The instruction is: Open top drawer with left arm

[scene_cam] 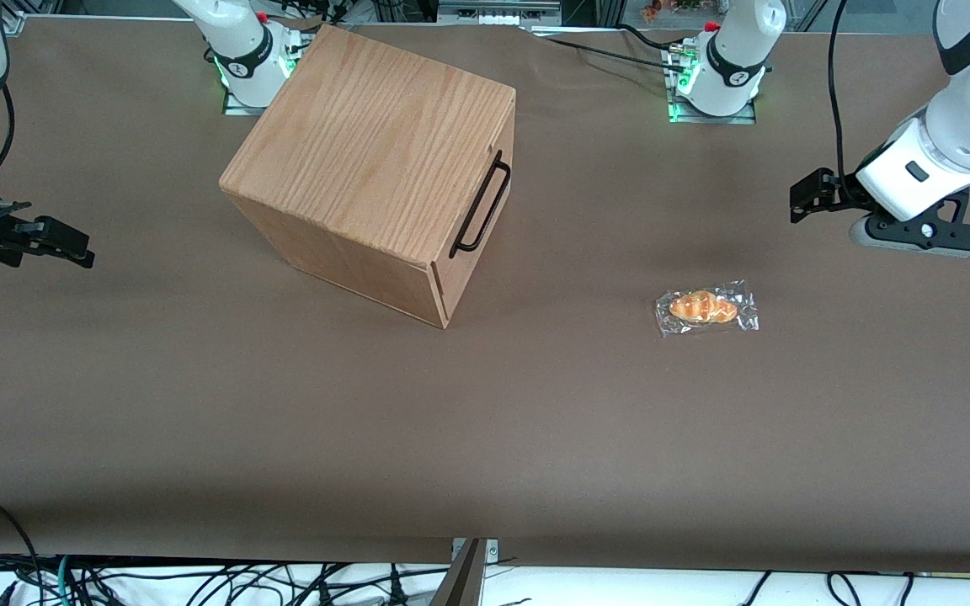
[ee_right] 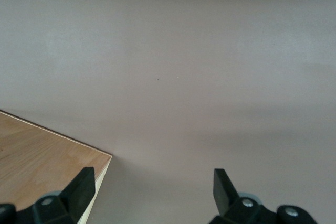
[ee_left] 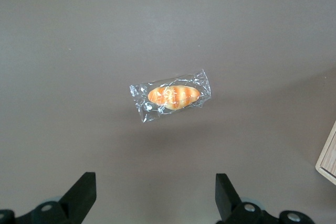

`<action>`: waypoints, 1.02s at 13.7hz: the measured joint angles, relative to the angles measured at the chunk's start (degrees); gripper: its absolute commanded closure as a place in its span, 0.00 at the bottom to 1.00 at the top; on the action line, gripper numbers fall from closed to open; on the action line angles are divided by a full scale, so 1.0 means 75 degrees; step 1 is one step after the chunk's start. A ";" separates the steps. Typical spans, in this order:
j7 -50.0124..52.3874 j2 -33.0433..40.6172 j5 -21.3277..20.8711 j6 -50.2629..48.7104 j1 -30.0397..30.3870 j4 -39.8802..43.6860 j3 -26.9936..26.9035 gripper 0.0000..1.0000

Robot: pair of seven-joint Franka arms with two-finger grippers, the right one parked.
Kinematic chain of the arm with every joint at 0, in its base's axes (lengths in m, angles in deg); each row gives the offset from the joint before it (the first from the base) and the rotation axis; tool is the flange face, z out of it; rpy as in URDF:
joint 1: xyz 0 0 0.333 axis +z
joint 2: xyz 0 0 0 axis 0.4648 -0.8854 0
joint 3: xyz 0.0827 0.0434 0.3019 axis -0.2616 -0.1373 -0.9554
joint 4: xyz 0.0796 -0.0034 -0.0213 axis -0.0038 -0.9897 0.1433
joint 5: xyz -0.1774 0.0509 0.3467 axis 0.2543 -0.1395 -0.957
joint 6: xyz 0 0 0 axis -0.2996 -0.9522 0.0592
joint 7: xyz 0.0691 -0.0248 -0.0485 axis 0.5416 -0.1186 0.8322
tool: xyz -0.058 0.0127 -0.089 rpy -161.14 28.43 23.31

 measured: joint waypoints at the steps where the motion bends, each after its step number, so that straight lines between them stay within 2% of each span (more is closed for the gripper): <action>1: 0.0157 -0.0006 0.0047 -0.0020 -0.0103 -0.0001 0.0077 0.00; 7: 0.1349 -0.0326 0.1444 0.0196 -0.0415 -0.0018 0.1481 0.00; 10: 0.1391 -0.0646 0.1537 0.1068 -0.0581 -0.0034 0.2218 0.00; 14: 0.1454 -0.1227 0.1542 0.2517 -0.1150 -0.0100 0.2628 0.00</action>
